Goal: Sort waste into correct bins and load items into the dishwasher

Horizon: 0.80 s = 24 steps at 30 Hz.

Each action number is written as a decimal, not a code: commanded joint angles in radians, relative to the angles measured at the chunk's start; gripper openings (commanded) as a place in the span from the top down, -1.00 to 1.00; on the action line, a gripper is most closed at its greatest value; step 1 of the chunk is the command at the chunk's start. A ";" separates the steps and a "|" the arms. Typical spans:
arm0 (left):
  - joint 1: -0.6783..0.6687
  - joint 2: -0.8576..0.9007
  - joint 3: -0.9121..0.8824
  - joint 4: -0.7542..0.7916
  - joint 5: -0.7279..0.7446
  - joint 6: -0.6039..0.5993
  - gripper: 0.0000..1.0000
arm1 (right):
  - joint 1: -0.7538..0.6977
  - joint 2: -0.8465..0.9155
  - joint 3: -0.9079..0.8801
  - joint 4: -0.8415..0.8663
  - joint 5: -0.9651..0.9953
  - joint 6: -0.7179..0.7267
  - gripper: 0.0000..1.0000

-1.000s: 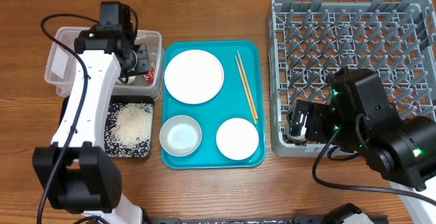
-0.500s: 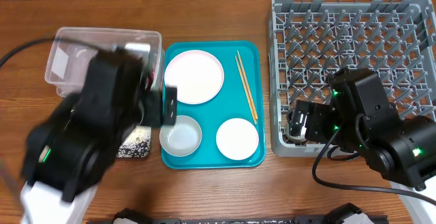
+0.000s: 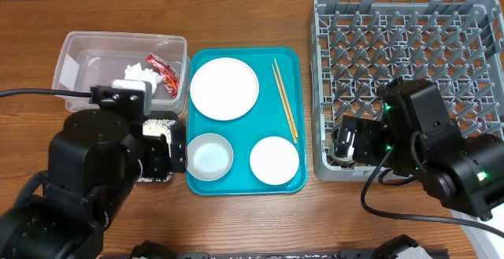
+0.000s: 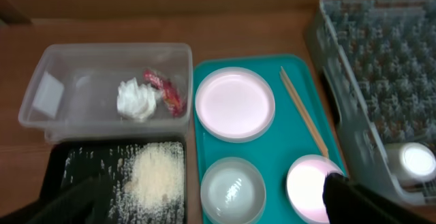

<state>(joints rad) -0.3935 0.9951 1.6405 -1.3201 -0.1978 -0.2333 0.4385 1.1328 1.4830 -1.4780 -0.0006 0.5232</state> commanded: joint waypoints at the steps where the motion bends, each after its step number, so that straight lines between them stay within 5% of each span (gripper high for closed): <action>1: 0.070 -0.116 -0.196 0.184 0.051 0.137 -1.00 | -0.002 -0.003 0.010 0.003 -0.002 0.000 -1.00; 6: 0.165 -0.320 -0.529 0.499 0.270 0.307 -1.00 | -0.002 -0.003 0.010 0.003 -0.002 0.000 -1.00; 24: 0.244 -0.918 -1.357 0.990 0.382 0.308 -1.00 | -0.002 -0.003 0.010 0.002 -0.002 0.000 -1.00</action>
<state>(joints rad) -0.1551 0.1440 0.3695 -0.3511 0.1646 0.0597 0.4381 1.1328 1.4830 -1.4784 -0.0010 0.5232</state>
